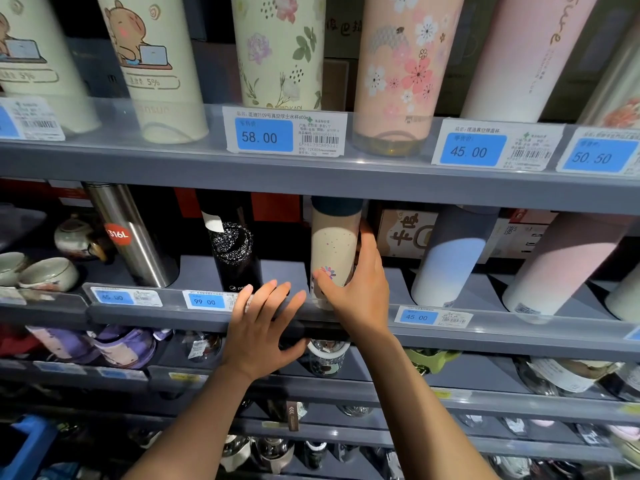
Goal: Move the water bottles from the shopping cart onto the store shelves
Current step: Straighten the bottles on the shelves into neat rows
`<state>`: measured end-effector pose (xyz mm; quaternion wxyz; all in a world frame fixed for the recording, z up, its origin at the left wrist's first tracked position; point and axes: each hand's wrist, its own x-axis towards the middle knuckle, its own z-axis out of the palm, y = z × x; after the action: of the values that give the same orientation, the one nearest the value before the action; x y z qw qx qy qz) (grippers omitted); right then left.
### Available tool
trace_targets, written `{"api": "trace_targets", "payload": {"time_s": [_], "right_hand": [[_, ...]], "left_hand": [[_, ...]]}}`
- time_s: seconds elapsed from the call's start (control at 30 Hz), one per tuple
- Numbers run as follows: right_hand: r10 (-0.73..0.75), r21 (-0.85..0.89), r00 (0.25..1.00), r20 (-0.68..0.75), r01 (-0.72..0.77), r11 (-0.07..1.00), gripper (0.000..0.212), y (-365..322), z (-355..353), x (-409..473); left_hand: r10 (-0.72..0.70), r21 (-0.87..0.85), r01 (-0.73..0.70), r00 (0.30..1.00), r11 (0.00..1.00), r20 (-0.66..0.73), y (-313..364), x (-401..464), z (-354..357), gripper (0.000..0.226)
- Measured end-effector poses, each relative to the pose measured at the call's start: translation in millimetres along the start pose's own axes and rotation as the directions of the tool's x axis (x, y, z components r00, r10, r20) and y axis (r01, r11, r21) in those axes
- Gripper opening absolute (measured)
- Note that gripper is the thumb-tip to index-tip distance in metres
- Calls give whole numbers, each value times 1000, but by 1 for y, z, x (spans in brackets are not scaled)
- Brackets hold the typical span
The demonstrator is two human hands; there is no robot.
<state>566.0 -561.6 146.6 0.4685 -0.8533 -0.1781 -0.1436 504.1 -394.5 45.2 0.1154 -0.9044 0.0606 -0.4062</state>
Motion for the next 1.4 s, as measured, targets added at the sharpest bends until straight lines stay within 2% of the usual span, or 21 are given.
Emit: {"api": "trace_targets", "payload": {"time_s": [0.13, 0.27, 0.33, 0.4, 0.5, 0.63, 0.7, 0.77, 0.83, 0.93, 1.07, 1.17, 1.23, 1.33, 1.4], "right_hand": [[-17, 24, 1000, 24, 17, 1000, 86, 1, -6, -4], [-97, 19, 995, 0, 97, 995, 93, 17, -28, -12], [-126, 4, 990, -67, 127, 992, 84, 30, -47, -20], [-141, -28, 977, -160, 139, 990, 67, 45, -69, -28], [-111, -57, 945, -308, 98, 994, 48, 69, -101, -35], [4, -72, 918, -396, -35, 997, 49, 91, -126, -34], [18, -61, 914, -405, -47, 997, 52, 95, -127, -32], [31, -39, 917, -397, -51, 998, 56, 92, -124, -27], [17, -24, 911, -412, -29, 999, 58, 88, -121, -20], [-74, -49, 884, -462, 57, 997, 50, 80, -116, -13], [-135, 10, 912, -387, 150, 989, 45, 55, -86, -17], [-234, -29, 916, -326, 237, 971, 46, 36, -57, -23], [-228, -4, 938, -261, 235, 972, 51, 24, -44, -22], [-161, 79, 978, -130, 172, 982, 67, 11, -24, -15], [-62, 122, 996, -60, 69, 990, 77, 8, -11, -9]], "left_hand": [[-9, -22, 9, 1000, 1000, -18, 0, 0, -1, 73], [-7, -37, 6, 1000, 999, -26, 0, -1, -1, 72], [-6, -57, 5, 1000, 998, -10, 0, 0, -1, 72], [0, -55, 0, 1000, 999, -2, -1, 0, -2, 71], [-17, -75, 16, 1000, 997, -11, 7, -1, -8, 70], [126, -169, -150, 982, 974, -143, 50, 21, -21, 60], [186, -219, -227, 964, 949, -192, 75, 44, -21, 57], [232, -254, -266, 960, 930, -159, 88, 66, -17, 59], [284, -253, -290, 957, 923, -62, 91, 77, -8, 67], [360, -189, -344, 931, 920, 58, 88, 74, 2, 77], [345, -164, -331, 937, 929, 61, 88, 73, 3, 71], [342, -269, -332, 940, 904, -12, 87, 69, -2, 51], [316, -325, -314, 947, 892, -49, 80, 54, -7, 50], [151, -229, -157, 987, 961, -47, 58, 21, -15, 56], [10, -201, -16, 999, 980, -32, 39, 7, -20, 55]]}}
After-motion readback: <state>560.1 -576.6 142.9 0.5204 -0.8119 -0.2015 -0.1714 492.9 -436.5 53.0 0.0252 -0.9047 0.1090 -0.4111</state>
